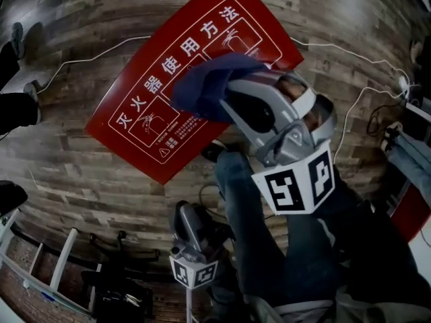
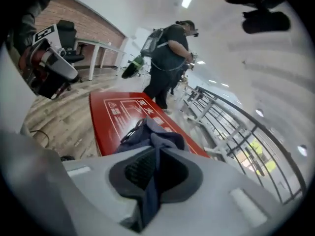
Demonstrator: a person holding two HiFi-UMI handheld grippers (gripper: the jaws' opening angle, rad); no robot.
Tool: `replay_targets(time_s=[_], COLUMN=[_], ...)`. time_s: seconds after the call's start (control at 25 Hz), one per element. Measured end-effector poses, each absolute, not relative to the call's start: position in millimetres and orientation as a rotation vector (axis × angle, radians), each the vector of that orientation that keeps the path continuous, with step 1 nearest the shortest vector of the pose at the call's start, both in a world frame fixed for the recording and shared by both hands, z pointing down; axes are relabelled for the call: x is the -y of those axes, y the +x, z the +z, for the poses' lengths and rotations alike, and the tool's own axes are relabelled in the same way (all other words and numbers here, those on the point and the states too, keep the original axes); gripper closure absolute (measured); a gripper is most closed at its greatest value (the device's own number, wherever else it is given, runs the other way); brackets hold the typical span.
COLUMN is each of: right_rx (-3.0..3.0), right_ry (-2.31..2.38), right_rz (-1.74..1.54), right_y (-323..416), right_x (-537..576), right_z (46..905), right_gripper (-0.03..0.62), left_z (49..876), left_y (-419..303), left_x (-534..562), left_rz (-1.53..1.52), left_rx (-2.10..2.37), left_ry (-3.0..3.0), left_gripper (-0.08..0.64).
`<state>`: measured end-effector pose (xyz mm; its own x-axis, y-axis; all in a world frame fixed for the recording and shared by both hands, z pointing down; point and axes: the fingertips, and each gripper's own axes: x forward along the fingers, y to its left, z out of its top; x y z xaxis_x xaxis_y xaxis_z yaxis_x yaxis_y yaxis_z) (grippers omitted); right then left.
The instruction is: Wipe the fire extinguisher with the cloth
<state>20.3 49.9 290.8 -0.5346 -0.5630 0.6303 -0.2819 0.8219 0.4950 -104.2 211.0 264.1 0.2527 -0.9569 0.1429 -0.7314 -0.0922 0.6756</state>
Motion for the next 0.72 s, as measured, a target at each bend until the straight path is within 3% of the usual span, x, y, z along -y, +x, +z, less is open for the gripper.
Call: replay_targets(time_s=[0.16, 0.28, 0.6, 0.72], right_rx=[2.320, 2.388, 2.220, 2.159], right_ry=[0.414, 0.367, 0.886, 0.877], right_rz=[-0.408, -0.394, -0.276, -0.183], right_y=[-65, -80, 100, 112], right_x=[-98, -104, 2, 3], right_z=[294, 293, 295, 304], right_gripper=[0.569, 0.569, 0.569, 0.569], left_z=[263, 260, 266, 262], left_y=[-119, -126, -83, -54], left_x=[-218, -218, -208, -194], left_rz=[-0.455, -0.444, -0.417, -0.446], left_rx=[1.549, 1.530, 1.448, 1.454], left_ry=[1.866, 1.887, 1.943, 1.926], left_gripper=[0.554, 0.554, 0.554, 0.554])
